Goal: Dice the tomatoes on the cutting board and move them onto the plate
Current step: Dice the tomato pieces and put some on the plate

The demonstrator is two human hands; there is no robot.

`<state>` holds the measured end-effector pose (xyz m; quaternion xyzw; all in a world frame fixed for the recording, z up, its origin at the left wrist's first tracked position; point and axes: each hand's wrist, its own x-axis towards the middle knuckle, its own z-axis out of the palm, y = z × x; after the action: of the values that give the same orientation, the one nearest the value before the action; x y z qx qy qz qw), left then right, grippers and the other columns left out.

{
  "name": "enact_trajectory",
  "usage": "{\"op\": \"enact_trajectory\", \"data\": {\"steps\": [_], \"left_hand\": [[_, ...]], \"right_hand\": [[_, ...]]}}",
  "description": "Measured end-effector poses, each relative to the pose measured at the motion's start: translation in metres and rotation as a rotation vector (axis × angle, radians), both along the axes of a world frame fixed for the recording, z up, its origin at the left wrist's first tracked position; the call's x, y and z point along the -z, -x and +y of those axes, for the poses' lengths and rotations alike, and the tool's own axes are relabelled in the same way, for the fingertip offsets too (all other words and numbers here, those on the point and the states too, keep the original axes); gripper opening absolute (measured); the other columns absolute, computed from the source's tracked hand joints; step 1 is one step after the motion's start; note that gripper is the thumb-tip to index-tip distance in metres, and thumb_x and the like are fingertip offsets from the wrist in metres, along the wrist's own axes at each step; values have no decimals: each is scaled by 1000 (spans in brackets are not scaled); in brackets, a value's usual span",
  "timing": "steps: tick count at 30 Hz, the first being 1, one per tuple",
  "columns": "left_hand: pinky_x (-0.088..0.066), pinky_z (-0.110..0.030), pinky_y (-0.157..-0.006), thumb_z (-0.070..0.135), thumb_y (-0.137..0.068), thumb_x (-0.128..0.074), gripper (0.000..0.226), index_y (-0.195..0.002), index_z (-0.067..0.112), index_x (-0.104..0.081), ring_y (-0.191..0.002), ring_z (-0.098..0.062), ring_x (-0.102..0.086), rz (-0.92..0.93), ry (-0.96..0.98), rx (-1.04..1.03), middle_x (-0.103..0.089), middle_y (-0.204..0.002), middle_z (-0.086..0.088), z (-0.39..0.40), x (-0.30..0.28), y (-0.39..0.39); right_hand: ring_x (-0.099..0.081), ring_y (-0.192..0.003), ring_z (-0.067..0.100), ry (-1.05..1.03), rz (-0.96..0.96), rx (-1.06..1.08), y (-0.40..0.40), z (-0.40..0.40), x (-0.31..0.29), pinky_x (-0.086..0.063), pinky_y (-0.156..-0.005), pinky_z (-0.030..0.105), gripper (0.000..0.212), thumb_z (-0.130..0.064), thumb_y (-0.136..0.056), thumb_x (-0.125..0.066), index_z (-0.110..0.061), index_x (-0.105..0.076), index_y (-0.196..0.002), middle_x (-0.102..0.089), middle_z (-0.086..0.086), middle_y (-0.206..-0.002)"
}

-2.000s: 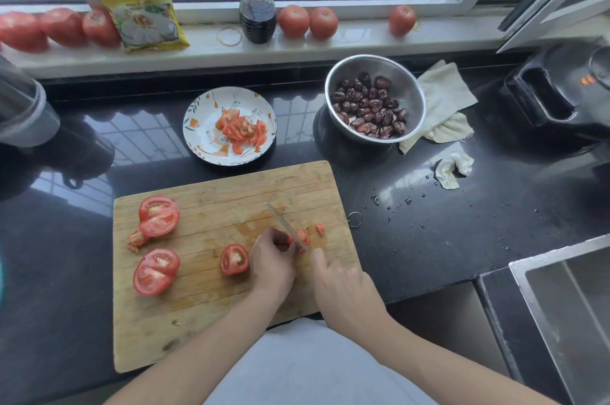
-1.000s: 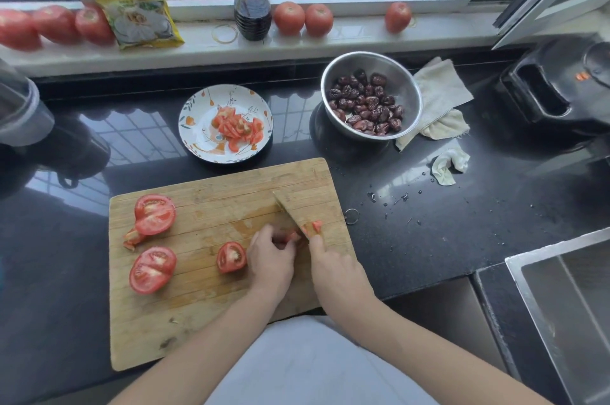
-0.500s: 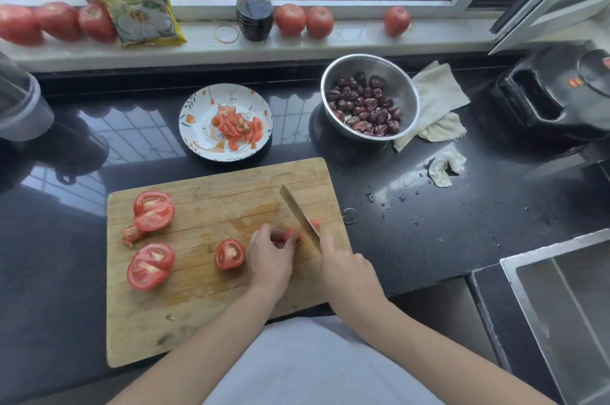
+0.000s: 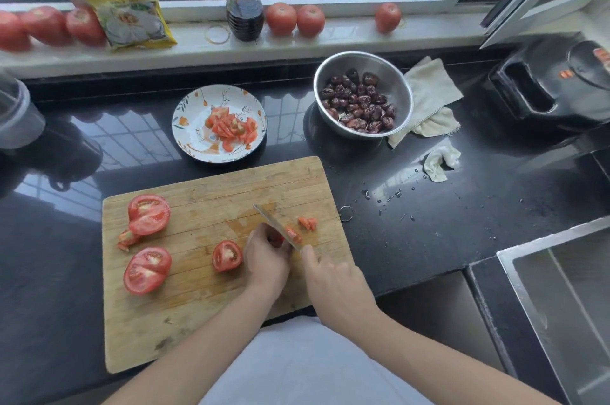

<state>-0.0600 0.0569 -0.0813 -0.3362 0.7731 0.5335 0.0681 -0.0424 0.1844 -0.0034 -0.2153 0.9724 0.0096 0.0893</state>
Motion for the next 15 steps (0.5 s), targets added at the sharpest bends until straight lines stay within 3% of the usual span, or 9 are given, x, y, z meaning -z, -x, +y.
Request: {"op": "enact_trajectory", "data": {"steps": [8, 13, 15], "left_hand": [[-57, -50, -81, 27, -84, -78, 14, -86, 25, -64, -88, -21, -66, 12, 23, 8, -70, -92, 2, 1, 0, 0], [-55, -50, -86, 17, -91, -75, 12, -84, 20, -65, -92, -21, -63, 10, 29, -2, -66, -96, 1, 1, -3, 0], [-55, -50, -87, 14, -92, -73, 14, -84, 21, -64, -93, -22, -62, -3, 27, 0, -64, -97, 1, 1, -3, 0]], "right_hand": [[-48, -29, 21, -62, -15, -19, 5, -1, -7, -24, -33, 22, 48, 0, -54, -67, -18, -38, -86, -46, -2, -43], [-51, -33, 22, -164, -166, 14, -8, 25, -25, -5, -38, 22, 46, 1, -49, -78, -17, -50, -82, -27, -5, -45], [-56, -37, 23, -180, -220, 14, -8, 27, -22, -11, -36, 22, 48, 0, -52, -79, -17, -49, -86, -31, -4, -48]]}}
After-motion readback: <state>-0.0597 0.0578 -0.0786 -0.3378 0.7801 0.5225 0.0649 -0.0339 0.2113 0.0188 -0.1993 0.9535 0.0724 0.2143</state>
